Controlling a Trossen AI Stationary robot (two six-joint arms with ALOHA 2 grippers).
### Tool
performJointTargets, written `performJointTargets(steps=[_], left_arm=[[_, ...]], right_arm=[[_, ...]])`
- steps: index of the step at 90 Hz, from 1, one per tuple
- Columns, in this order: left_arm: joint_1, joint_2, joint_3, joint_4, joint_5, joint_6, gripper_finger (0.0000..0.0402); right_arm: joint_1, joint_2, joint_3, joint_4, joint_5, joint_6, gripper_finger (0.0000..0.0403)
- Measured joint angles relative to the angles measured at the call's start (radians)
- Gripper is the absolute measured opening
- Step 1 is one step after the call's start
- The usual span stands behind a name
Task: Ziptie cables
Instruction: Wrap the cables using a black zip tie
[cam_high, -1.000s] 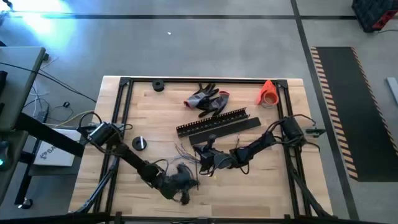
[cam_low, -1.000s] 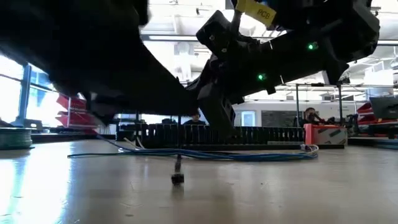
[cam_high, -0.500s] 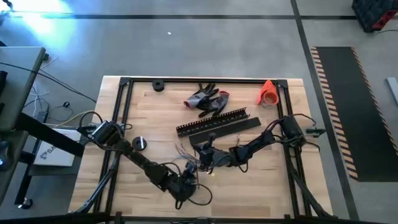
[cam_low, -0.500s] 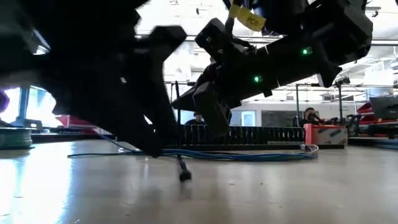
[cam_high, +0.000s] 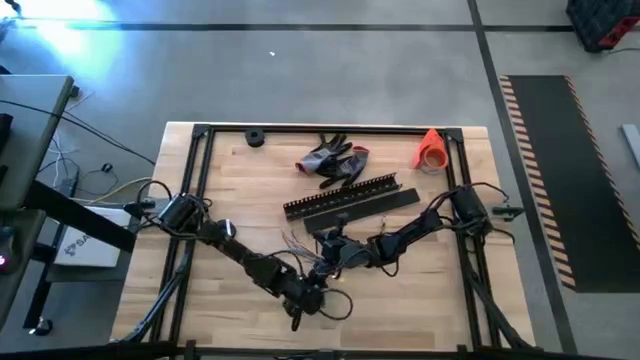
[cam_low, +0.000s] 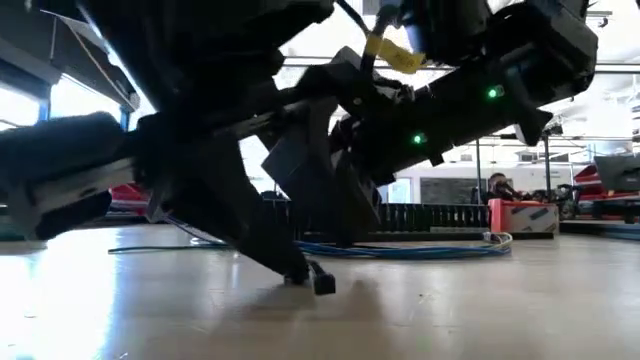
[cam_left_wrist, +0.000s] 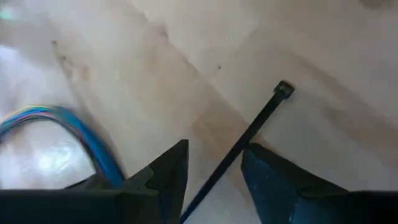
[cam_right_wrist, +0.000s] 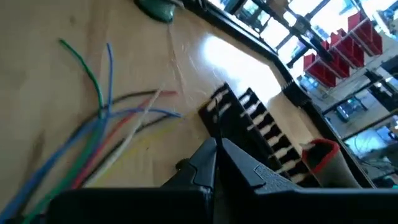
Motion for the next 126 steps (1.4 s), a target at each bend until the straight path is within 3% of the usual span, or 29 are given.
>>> performJointTargets(steps=[32, 47, 69, 81, 98, 110, 126], left_arm=[[0.011, 0.004, -0.003, 0.017, 0.074, 0.035, 0.0014], [0.004, 0.014, -0.002, 0.047, 0.016, -0.025, 0.0003], [-0.060, 0.006, -0.008, 0.087, -0.251, -0.274, 0.0000], [-0.087, 0.010, -0.010, 0.157, -0.389, -0.510, 0.0000], [-0.145, 0.008, -0.009, 0.161, -0.705, -0.808, 0.0000], [-0.199, 0.006, -0.026, 0.170, -0.874, -1.124, 0.0000], [-0.260, 0.006, -0.068, 0.160, -1.059, -1.370, 0.0000]], right_arm=[[0.030, 0.000, 0.000, -0.036, 0.091, -0.016, 0.0000], [0.039, 0.000, 0.001, -0.037, 0.137, -0.013, 0.0000], [0.036, 0.000, 0.001, -0.039, 0.136, 0.012, 0.0000], [0.035, 0.000, 0.001, -0.039, 0.166, 0.036, 0.0000], [0.035, 0.000, 0.001, -0.013, 0.172, 0.017, 0.0000], [0.035, 0.000, 0.001, 0.020, 0.173, -0.001, 0.0000], [0.035, 0.000, 0.001, 0.055, 0.107, -0.042, 0.0000]])
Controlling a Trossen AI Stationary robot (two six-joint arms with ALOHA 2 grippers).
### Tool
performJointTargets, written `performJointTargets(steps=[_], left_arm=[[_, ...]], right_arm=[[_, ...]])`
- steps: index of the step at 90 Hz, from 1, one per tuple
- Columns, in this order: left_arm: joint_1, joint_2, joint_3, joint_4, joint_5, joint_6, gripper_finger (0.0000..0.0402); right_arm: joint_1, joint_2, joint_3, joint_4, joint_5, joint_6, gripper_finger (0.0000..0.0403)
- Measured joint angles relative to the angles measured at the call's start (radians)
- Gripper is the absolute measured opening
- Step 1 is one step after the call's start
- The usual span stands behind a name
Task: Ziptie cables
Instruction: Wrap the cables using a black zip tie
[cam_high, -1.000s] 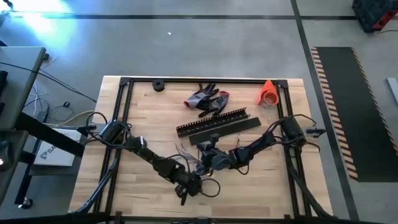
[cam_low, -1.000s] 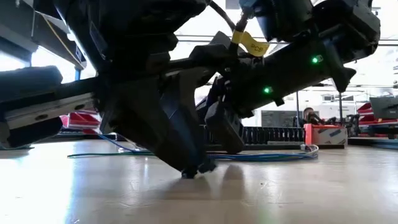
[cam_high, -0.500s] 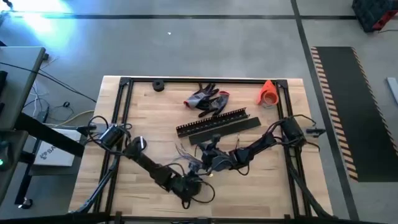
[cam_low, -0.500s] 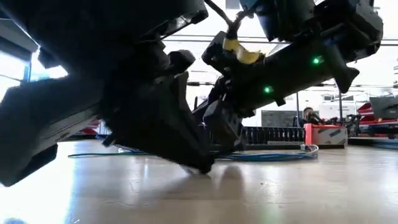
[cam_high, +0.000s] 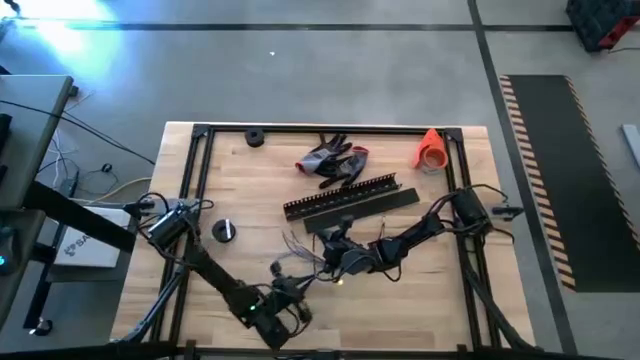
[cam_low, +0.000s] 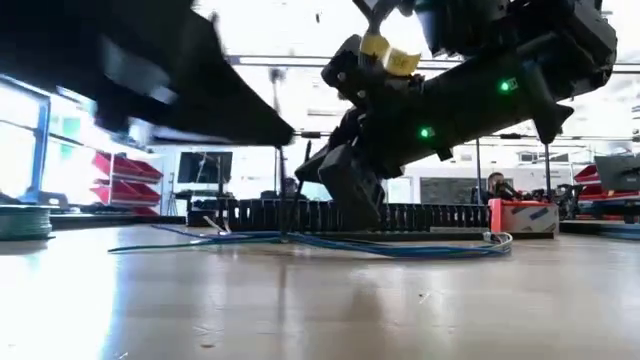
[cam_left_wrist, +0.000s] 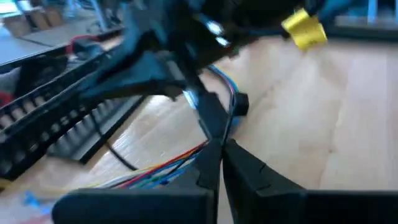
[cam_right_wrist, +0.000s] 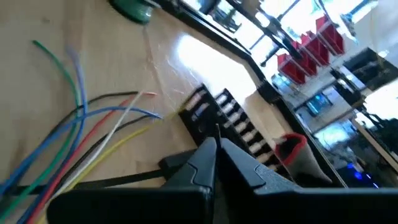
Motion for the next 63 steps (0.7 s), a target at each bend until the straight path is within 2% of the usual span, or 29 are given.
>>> performJointTargets(steps=[8, 19, 30, 47, 63], left_arm=[[-0.008, -0.003, -0.012, -0.025, -0.032, -0.075, 0.0000], [0.005, -0.040, -0.018, -0.082, -0.009, -0.204, 0.0000], [0.038, -0.074, -0.018, -0.131, 0.070, -0.353, 0.0000], [0.078, -0.077, -0.017, -0.116, 0.247, -0.434, 0.0000], [0.086, -0.131, -0.031, -0.093, 0.296, -0.445, 0.0000]], right_arm=[[0.000, 0.000, 0.005, 0.001, -0.027, -0.013, 0.0000], [-0.001, 0.000, 0.012, 0.003, -0.055, -0.024, 0.0000], [-0.003, 0.000, 0.028, 0.004, -0.074, -0.037, 0.0000], [-0.005, 0.000, 0.031, 0.006, -0.100, -0.029, 0.0000], [-0.005, 0.000, 0.031, 0.008, -0.122, -0.028, 0.0000]])
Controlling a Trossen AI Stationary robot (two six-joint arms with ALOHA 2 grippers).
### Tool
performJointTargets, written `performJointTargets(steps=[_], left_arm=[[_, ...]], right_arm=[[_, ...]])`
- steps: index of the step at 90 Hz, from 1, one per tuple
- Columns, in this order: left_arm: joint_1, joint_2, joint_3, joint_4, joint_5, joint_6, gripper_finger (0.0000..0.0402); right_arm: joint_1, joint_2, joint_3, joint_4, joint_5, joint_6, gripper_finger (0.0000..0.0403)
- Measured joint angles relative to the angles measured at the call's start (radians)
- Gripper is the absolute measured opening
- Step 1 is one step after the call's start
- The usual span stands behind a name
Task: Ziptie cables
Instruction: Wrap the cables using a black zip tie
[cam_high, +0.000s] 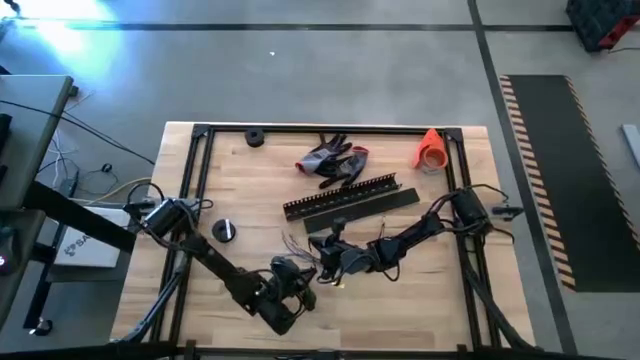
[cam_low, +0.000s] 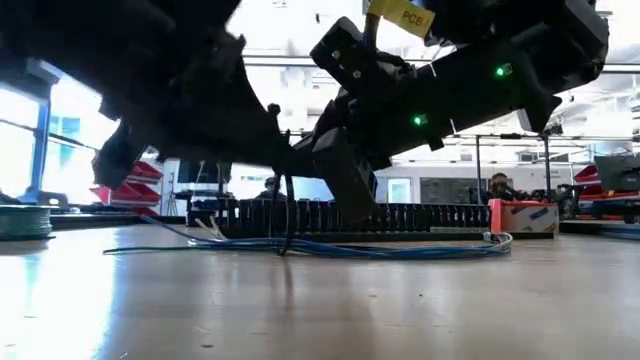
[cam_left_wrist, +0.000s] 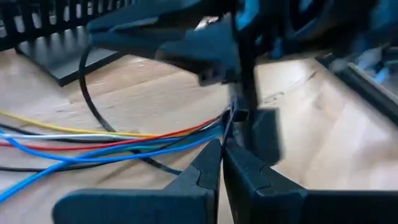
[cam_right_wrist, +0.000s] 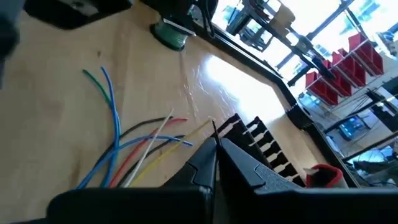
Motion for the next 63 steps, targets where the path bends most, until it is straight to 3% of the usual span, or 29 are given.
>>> performJointTargets(steps=[13, 24, 33, 45, 63], left_arm=[[0.004, -0.097, -0.109, 0.191, 0.100, 0.147, 0.0000], [0.043, -0.140, -0.260, 0.568, 0.308, 0.334, 0.0000], [0.086, -0.125, -0.373, 0.783, 0.420, 0.377, 0.0000], [0.129, -0.125, -0.447, 0.871, 0.475, 0.389, 0.0000], [0.175, -0.125, -0.451, 0.912, 0.576, 0.443, 0.0000]], right_arm=[[0.000, 0.000, 0.000, 0.004, -0.001, 0.000, 0.0000], [0.001, 0.000, 0.000, 0.019, -0.001, 0.000, 0.0000], [0.001, 0.000, 0.000, 0.024, -0.001, 0.000, 0.0000], [0.001, 0.000, -0.002, 0.020, -0.001, 0.000, 0.0000], [0.001, 0.000, -0.003, 0.002, 0.000, 0.000, 0.0000]])
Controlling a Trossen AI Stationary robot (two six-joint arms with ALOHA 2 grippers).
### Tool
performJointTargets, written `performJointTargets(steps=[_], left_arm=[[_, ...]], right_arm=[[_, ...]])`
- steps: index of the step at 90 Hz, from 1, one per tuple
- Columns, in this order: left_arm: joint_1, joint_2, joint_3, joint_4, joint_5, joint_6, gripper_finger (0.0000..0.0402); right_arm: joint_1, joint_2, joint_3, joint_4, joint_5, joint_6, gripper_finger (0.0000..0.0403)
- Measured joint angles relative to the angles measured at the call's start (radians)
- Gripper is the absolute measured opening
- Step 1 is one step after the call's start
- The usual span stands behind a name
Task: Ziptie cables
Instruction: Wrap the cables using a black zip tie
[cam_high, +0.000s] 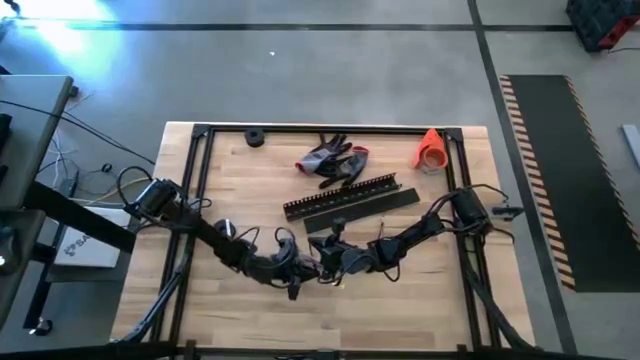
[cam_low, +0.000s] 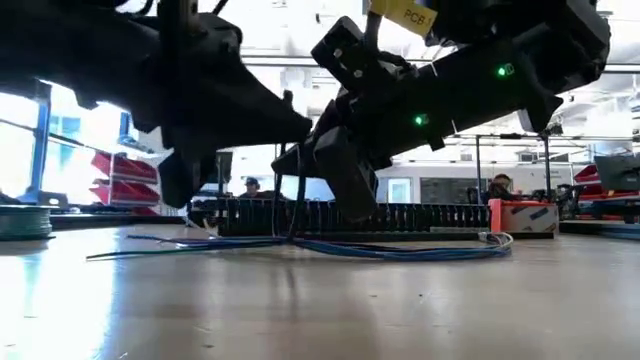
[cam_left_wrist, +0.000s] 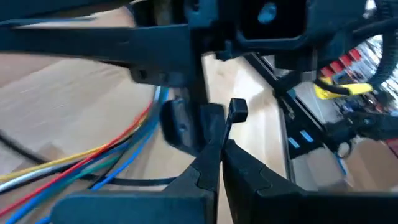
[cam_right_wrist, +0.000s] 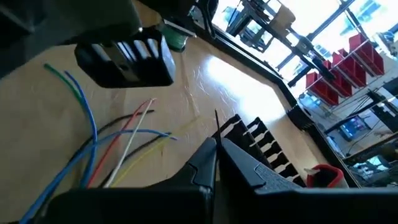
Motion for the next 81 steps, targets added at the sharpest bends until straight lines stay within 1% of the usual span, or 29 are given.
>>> performJointTargets(steps=[9, 20, 29, 47, 59, 65, 81], left_arm=[[0.027, 0.000, 0.001, 0.002, 0.042, -0.001, 0.0000], [0.046, 0.000, 0.001, 0.006, 0.057, 0.007, 0.0000], [0.049, 0.000, -0.001, 0.007, 0.074, 0.010, 0.0000], [0.026, -0.012, -0.031, 0.014, 0.011, -0.018, 0.0000], [0.011, -0.030, -0.078, 0.085, -0.036, -0.026, 0.0000], [0.011, -0.032, -0.091, 0.122, -0.035, -0.026, 0.0000], [0.016, -0.032, -0.093, 0.131, -0.006, -0.026, 0.0000]], right_arm=[[0.000, 0.000, 0.000, 0.000, -0.003, -0.004, 0.0000], [0.005, 0.000, 0.000, 0.002, -0.046, -0.047, 0.0000], [0.015, 0.000, 0.000, 0.008, -0.035, -0.065, 0.0000], [0.030, 0.000, 0.000, 0.007, -0.010, -0.071, 0.0000], [0.037, 0.000, 0.000, 0.016, -0.005, -0.077, 0.0000], [0.037, 0.000, 0.000, 0.025, -0.007, -0.078, 0.0000], [0.037, 0.000, 0.000, 0.051, -0.007, -0.078, 0.0000]])
